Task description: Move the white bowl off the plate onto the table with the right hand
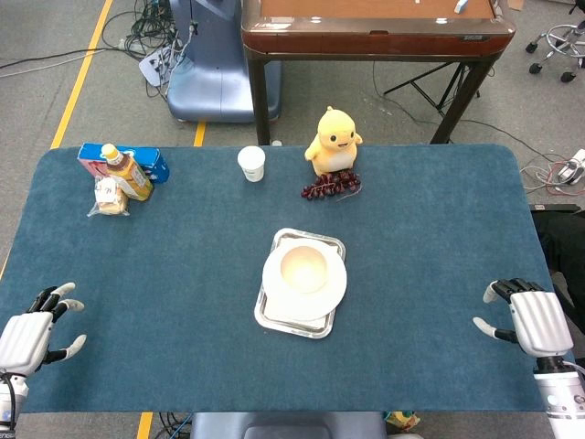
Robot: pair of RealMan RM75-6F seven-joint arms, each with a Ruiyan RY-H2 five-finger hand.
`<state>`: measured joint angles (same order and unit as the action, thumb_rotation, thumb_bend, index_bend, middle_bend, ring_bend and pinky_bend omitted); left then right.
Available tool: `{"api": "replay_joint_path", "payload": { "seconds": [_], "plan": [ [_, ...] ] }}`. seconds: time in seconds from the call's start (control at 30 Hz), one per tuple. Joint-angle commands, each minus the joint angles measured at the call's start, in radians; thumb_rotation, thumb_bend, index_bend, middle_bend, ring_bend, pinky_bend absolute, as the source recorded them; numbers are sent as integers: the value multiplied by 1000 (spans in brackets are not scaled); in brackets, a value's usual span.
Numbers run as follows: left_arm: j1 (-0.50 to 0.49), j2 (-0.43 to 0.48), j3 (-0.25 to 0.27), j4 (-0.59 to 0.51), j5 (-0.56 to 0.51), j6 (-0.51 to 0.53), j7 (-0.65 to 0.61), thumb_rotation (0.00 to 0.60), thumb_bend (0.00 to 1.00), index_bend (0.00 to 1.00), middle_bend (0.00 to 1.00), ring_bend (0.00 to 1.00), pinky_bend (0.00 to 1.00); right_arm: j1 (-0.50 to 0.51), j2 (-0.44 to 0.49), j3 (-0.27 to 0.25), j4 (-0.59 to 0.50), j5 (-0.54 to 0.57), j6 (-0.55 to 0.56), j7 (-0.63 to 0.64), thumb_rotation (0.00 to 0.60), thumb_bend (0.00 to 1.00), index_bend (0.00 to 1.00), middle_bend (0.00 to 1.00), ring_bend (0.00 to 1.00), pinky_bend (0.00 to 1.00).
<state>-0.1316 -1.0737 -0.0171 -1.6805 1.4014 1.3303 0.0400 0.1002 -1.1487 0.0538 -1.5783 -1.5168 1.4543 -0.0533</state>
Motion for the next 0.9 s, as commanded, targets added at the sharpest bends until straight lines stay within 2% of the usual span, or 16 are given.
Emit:
{"api": "replay_joint_path", "payload": {
  "seconds": [0.03, 0.23, 0.33, 0.67, 0.9],
  "plan": [
    [1, 5, 2, -1, 2, -1, -12, 600, 246, 354, 158, 95, 323, 1, -1, -2, -2, 1, -3, -7, 600, 181, 557, 531, 426, 479],
    [2, 11, 5, -6, 2, -4, -18, 600, 246, 354, 168, 96, 330, 6, -2, -2, -4, 5, -16, 0, 600, 180, 558, 529, 426, 479],
    [0, 10, 5, -5, 0, -8, -15, 600, 246, 354, 170, 97, 333, 6, 1, -2, -16, 12, -22, 22, 600, 181, 578, 481, 397, 478],
    [-4, 5, 14, -1, 9, -20, -21, 600, 246, 354, 175, 97, 336, 14, 18, -1, -64, -12, -17, 24, 600, 181, 585, 296, 209, 278],
    [-5, 3, 11, -3, 1, -19, -15, 600, 246, 354, 175, 97, 337, 112, 35, 31, -99, -10, -139, -31, 600, 181, 585, 204, 132, 236]
  ]
}}
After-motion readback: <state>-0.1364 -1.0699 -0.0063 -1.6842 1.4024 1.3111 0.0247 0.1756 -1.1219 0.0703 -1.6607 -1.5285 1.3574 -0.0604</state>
